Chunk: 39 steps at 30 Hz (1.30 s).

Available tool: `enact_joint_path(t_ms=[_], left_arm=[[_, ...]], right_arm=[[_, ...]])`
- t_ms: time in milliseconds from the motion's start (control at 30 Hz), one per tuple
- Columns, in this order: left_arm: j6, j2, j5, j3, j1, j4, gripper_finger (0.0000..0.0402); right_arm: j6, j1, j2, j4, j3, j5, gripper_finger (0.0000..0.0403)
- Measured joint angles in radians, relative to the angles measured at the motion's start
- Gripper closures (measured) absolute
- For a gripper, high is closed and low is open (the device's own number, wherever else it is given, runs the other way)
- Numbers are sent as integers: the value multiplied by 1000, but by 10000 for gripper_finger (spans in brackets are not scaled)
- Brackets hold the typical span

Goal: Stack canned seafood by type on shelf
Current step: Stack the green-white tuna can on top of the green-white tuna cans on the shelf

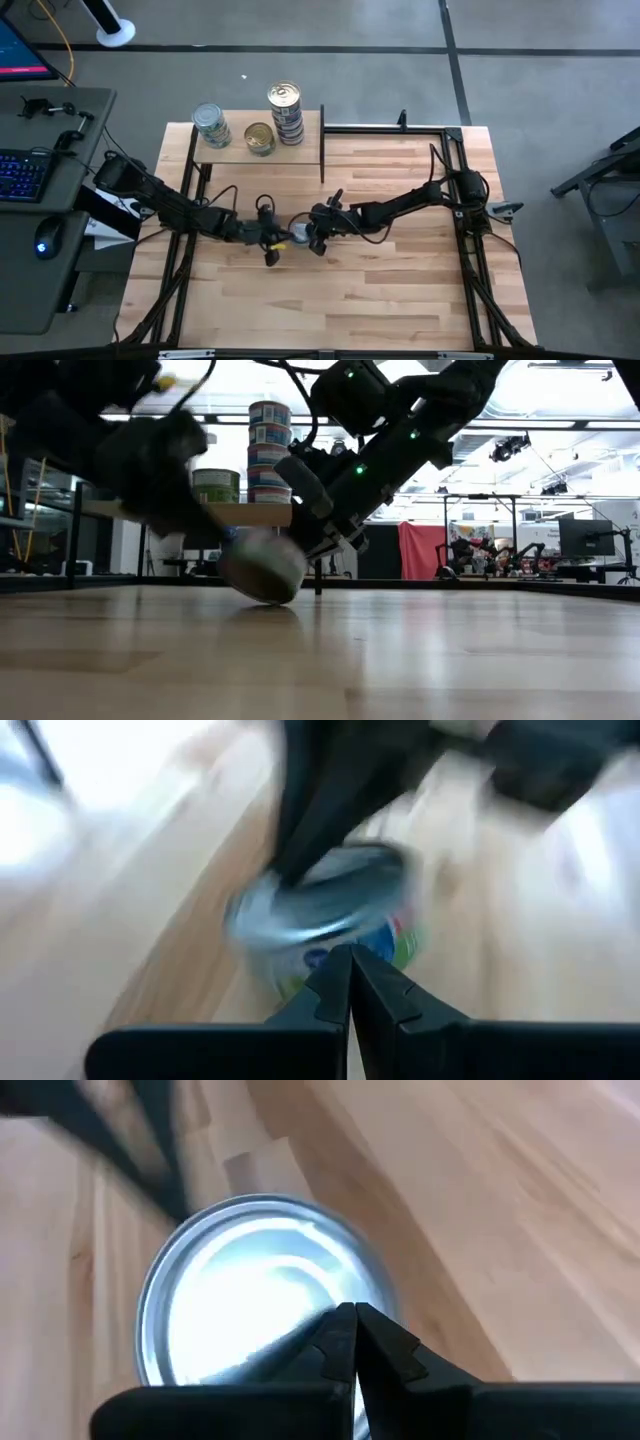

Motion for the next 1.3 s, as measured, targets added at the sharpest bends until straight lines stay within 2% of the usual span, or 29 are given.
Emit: enact_joint_path(t_ms=[267, 500, 633, 767, 833, 933, 1100, 1200, 1300], left_arm=[[137, -2, -101, 65, 10, 84, 401], [186, -15, -107, 66, 32, 58, 401], [171, -127, -102, 66, 32, -23, 401], [105, -301, -17, 89, 12, -180, 401], [103, -360, -6, 159, -12, -362, 401], [155, -347, -4, 358, -47, -690, 402], [521, -191, 59, 734, -78, -1127, 401], [694, -111, 85, 896, -21, -1235, 392], [803, -26, 243, 1031, 62, -1319, 371]], right_arm=[[11, 5, 7, -5, -2, -54, 403], [-20, 7, -3, -20, -3, -51, 403], [-35, -16, -76, -85, -3, -33, 403], [-44, -38, -210, -304, -2, -2, 403], [-61, -40, -277, -437, -7, 45, 403], [-28, -39, -396, -518, -101, 81, 403], [219, -6, -667, -508, -386, 71, 403], [374, 37, -825, -485, -511, 69, 403], [484, 92, -945, -461, -583, 83, 403]])
